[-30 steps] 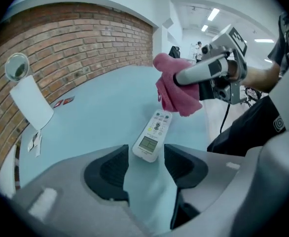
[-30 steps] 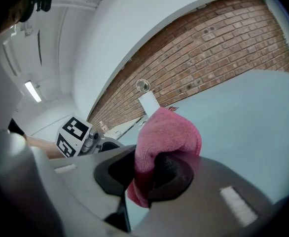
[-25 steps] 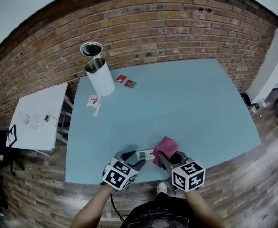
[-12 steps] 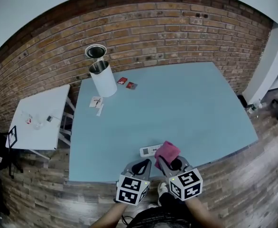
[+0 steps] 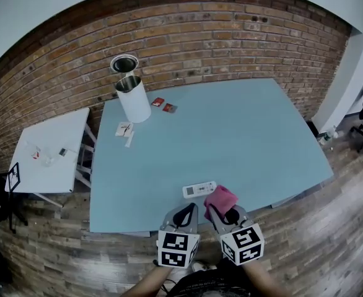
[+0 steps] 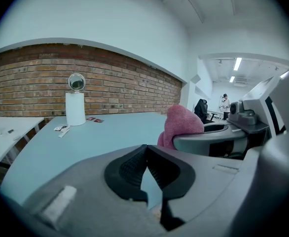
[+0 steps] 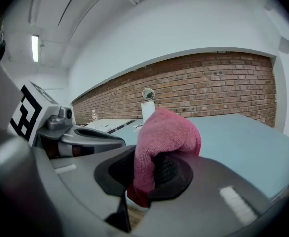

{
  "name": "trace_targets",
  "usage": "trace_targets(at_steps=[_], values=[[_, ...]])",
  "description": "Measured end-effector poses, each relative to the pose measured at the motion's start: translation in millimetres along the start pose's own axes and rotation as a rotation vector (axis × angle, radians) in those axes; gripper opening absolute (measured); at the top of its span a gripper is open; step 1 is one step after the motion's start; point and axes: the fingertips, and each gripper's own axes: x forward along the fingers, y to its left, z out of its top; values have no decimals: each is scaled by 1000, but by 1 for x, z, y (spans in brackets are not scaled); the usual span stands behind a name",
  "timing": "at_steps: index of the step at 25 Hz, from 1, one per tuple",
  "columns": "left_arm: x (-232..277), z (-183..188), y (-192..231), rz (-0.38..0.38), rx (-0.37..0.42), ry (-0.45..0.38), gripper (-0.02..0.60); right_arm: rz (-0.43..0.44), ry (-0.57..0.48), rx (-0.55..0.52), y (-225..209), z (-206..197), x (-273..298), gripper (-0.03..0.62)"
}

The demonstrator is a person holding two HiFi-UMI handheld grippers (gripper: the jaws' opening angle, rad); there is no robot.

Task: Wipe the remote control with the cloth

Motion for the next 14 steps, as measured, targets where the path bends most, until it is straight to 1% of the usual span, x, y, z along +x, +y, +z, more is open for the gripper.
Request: trace_targets(at_steps=[8,14], values=[[-4,-3,-8,-21,7,3,-3,-5,11,-15,3,-1,-3,61],[0,-7,-6,-20,1,7,-3,-2,12,-25,4,-4,0,61]])
